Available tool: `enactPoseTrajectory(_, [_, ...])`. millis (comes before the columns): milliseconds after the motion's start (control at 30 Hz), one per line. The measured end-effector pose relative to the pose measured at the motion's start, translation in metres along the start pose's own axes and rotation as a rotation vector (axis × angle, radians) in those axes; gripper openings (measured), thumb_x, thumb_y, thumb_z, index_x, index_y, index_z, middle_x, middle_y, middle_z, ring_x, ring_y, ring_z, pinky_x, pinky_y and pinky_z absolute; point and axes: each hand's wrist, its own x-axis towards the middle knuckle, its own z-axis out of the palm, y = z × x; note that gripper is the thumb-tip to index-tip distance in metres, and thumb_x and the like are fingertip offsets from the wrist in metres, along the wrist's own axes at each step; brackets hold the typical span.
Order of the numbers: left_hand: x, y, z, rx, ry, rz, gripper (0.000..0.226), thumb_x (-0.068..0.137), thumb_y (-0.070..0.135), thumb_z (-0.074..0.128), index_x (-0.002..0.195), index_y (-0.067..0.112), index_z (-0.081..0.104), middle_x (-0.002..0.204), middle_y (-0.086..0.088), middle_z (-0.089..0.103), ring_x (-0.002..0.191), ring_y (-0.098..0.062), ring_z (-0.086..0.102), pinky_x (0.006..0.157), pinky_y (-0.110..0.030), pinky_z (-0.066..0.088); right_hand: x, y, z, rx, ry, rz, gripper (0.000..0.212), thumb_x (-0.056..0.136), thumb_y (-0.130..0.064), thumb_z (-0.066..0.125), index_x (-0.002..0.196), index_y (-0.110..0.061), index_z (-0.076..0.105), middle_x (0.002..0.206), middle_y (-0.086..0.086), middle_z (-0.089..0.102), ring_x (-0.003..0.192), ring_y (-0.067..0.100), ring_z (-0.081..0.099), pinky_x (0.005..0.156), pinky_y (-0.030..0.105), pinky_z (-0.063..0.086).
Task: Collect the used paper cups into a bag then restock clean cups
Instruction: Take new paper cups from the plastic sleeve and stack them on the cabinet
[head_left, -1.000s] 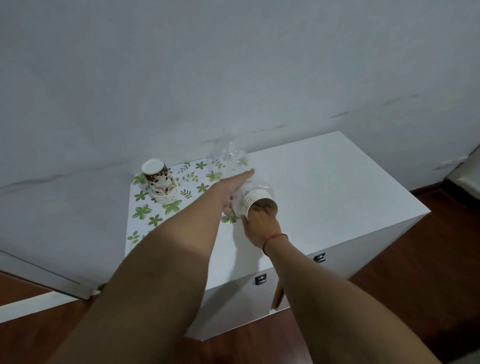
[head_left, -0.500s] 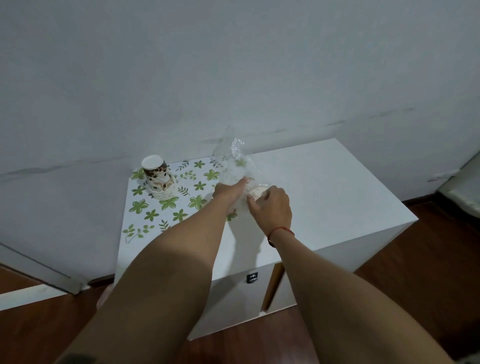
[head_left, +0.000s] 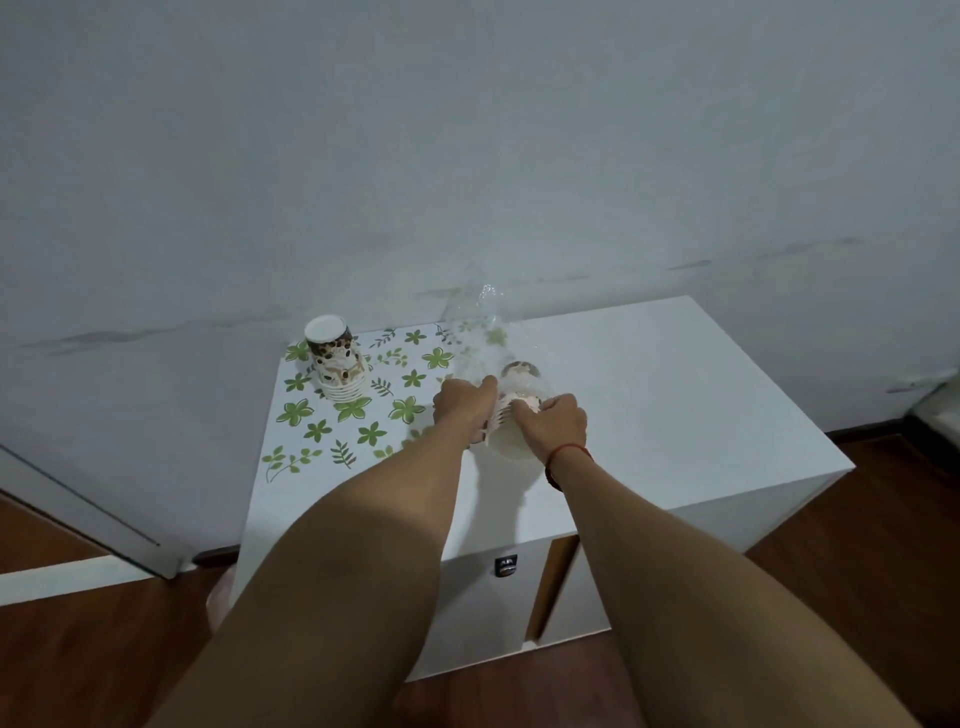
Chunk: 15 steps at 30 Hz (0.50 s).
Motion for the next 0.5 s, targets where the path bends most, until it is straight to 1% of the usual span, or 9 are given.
enactPoseTrajectory(67, [-0.002, -0.003, -0.001, -0.008, -0.013, 0.028, 0.020, 0.064, 0.032, 0.055, 0.065, 0.012, 0.056, 0.083, -0.011, 0.069, 0.080, -0.032, 0.073, 0.069, -0.048, 0.062, 0.004, 0.003, 0.001, 0.060, -0.009, 0.042, 0.046, 0.082, -0.037, 0.063, 0.114, -0.007, 0.050, 0.113, 0.007, 0.054, 0.103, 0.026, 0.056, 0.083, 0.031, 0.046])
enactPoseTrajectory(133, [-0.002, -0.007, -0.001, 0.014, -0.021, 0.049, 0.016, 0.065, 0.030, 0.058, 0.063, 0.014, 0.056, 0.085, -0.013, 0.072, 0.082, -0.033, 0.073, 0.073, -0.049, 0.061, 0.006, 0.006, 0.001, 0.098, -0.023, 0.066, 0.045, 0.082, -0.042, 0.063, 0.108, -0.008, 0.049, 0.104, 0.007, 0.054, 0.092, 0.024, 0.055, 0.074, 0.029, 0.043])
enactPoseTrajectory(167, [-0.003, -0.008, -0.001, 0.024, -0.029, 0.052, 0.015, 0.069, 0.029, 0.061, 0.063, 0.015, 0.057, 0.088, -0.013, 0.073, 0.082, -0.033, 0.073, 0.074, -0.048, 0.061, 0.008, 0.007, 0.001, 0.093, -0.037, 0.076, 0.049, 0.081, -0.045, 0.063, 0.109, -0.007, 0.050, 0.105, 0.008, 0.055, 0.093, 0.025, 0.057, 0.072, 0.028, 0.042])
enactPoseTrajectory(233, [-0.005, -0.009, -0.002, 0.039, -0.048, 0.043, 0.020, 0.072, 0.033, 0.065, 0.065, 0.015, 0.061, 0.089, -0.013, 0.074, 0.081, -0.030, 0.074, 0.073, -0.045, 0.062, 0.007, 0.007, 0.000, 0.056, -0.076, 0.109, 0.059, 0.081, -0.048, 0.061, 0.120, -0.005, 0.050, 0.118, 0.010, 0.055, 0.106, 0.029, 0.059, 0.077, 0.030, 0.044])
enactPoseTrajectory(300, [-0.006, -0.009, -0.003, 0.079, -0.080, 0.019, 0.030, 0.075, 0.040, 0.067, 0.077, 0.010, 0.066, 0.085, -0.012, 0.072, 0.075, -0.026, 0.072, 0.071, -0.039, 0.062, 0.005, 0.006, 0.000, 0.016, -0.110, 0.131, 0.061, 0.082, -0.047, 0.056, 0.126, -0.004, 0.051, 0.125, 0.013, 0.055, 0.111, 0.032, 0.058, 0.083, 0.033, 0.045])
enactPoseTrajectory(367, [-0.008, -0.011, -0.004, 0.154, -0.113, 0.013, 0.044, 0.079, 0.046, 0.064, 0.091, 0.005, 0.068, 0.082, -0.010, 0.067, 0.070, -0.022, 0.065, 0.067, -0.033, 0.061, 0.000, 0.005, 0.000, 0.043, -0.162, 0.145, 0.058, 0.081, -0.043, 0.055, 0.123, -0.003, 0.054, 0.124, 0.014, 0.059, 0.106, 0.030, 0.060, 0.079, 0.032, 0.046])
enactPoseTrajectory(400, [-0.009, -0.012, -0.006, 0.182, -0.127, 0.000, 0.050, 0.080, 0.049, 0.063, 0.097, 0.002, 0.067, 0.084, -0.010, 0.067, 0.072, -0.023, 0.065, 0.065, -0.031, 0.059, -0.002, 0.004, 0.001, 0.078, -0.192, 0.157, 0.060, 0.078, -0.043, 0.056, 0.123, -0.004, 0.054, 0.122, 0.013, 0.061, 0.103, 0.029, 0.061, 0.078, 0.031, 0.047])
enactPoseTrajectory(433, [-0.009, -0.013, -0.008, 0.187, -0.149, -0.028, 0.054, 0.081, 0.050, 0.063, 0.103, 0.001, 0.066, 0.089, -0.012, 0.068, 0.076, -0.025, 0.067, 0.065, -0.031, 0.058, -0.004, 0.004, 0.002, 0.109, -0.218, 0.175, 0.066, 0.073, -0.045, 0.057, 0.125, -0.005, 0.053, 0.121, 0.012, 0.062, 0.103, 0.029, 0.063, 0.079, 0.031, 0.050])
enactPoseTrajectory(500, [-0.015, -0.014, -0.012, 0.159, -0.213, -0.086, 0.052, 0.084, 0.045, 0.062, 0.113, 0.002, 0.062, 0.101, -0.014, 0.070, 0.083, -0.028, 0.068, 0.070, -0.033, 0.057, -0.005, 0.009, 0.005, 0.128, -0.258, 0.205, 0.080, 0.060, -0.051, 0.057, 0.127, -0.008, 0.050, 0.120, 0.010, 0.063, 0.104, 0.029, 0.064, 0.087, 0.036, 0.054])
